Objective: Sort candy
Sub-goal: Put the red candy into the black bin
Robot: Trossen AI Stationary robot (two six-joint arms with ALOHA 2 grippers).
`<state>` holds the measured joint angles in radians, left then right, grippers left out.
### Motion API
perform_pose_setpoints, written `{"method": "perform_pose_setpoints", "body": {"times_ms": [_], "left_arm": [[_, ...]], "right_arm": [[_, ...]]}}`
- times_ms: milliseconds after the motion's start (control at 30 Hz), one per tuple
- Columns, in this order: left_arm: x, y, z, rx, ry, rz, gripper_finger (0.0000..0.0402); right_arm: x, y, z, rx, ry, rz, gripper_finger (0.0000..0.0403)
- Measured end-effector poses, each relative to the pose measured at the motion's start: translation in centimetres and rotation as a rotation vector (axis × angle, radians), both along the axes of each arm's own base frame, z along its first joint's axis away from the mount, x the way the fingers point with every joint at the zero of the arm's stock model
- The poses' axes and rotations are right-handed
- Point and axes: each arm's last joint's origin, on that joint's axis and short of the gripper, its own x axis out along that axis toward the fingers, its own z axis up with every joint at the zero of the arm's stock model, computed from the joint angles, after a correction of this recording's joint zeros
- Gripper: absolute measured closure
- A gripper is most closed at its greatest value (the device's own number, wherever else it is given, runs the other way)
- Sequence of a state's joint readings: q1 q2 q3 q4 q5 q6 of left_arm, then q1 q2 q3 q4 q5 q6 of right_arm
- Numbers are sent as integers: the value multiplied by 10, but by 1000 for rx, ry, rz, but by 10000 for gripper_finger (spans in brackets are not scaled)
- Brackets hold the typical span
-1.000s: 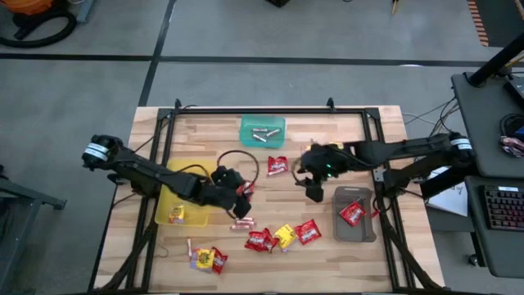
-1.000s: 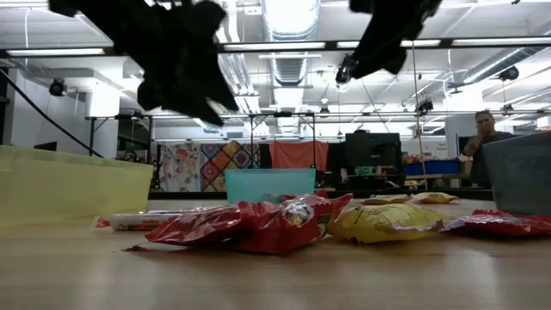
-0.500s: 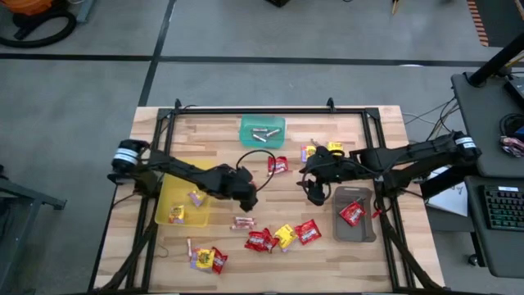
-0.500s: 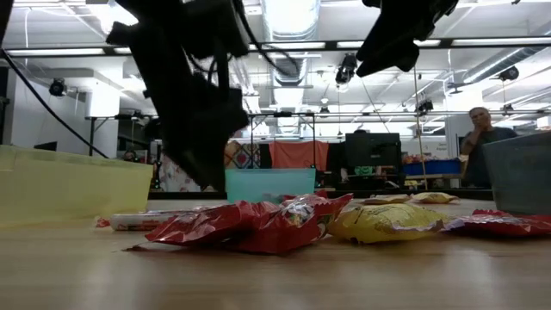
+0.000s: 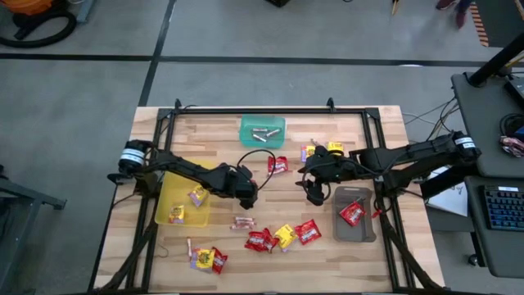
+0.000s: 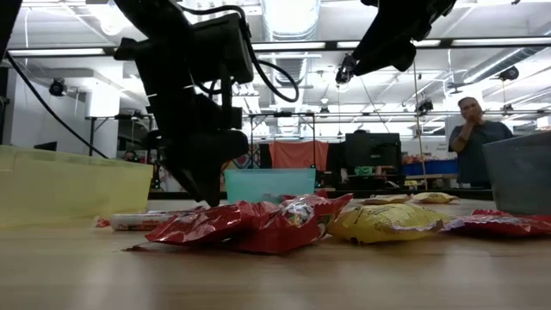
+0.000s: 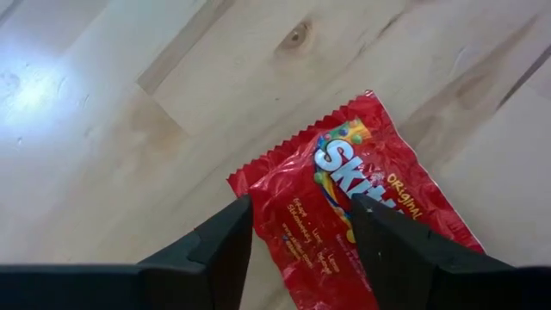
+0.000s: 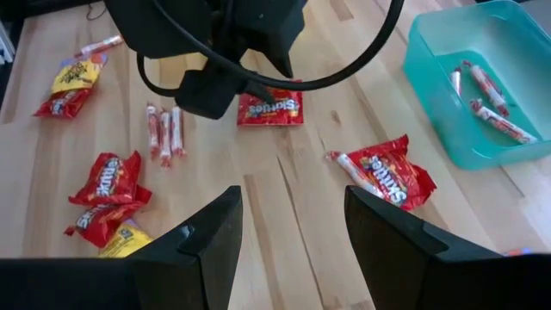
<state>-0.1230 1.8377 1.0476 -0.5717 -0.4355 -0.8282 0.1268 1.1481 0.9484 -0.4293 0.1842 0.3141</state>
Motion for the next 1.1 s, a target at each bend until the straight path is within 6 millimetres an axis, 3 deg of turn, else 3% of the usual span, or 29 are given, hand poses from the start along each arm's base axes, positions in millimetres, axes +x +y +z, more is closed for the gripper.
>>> {"method": "perform_pose_setpoints", "body": {"times_ms": [200, 567, 767, 1100], "left_arm": [[1, 0, -1, 0, 0, -6, 264], [0, -2, -4, -3, -9, -16, 394], [1, -10, 4, -7, -45, -106, 401], [4, -22, 39, 13, -195, -292, 401]], "right_arm": [[0, 0, 0, -1, -1, 1, 209], [-2, 0, -8, -4, 21, 1, 209], [-1, 0, -16, 2, -9, -1, 209], [3, 0, -42, 90, -147, -53, 209]]}}
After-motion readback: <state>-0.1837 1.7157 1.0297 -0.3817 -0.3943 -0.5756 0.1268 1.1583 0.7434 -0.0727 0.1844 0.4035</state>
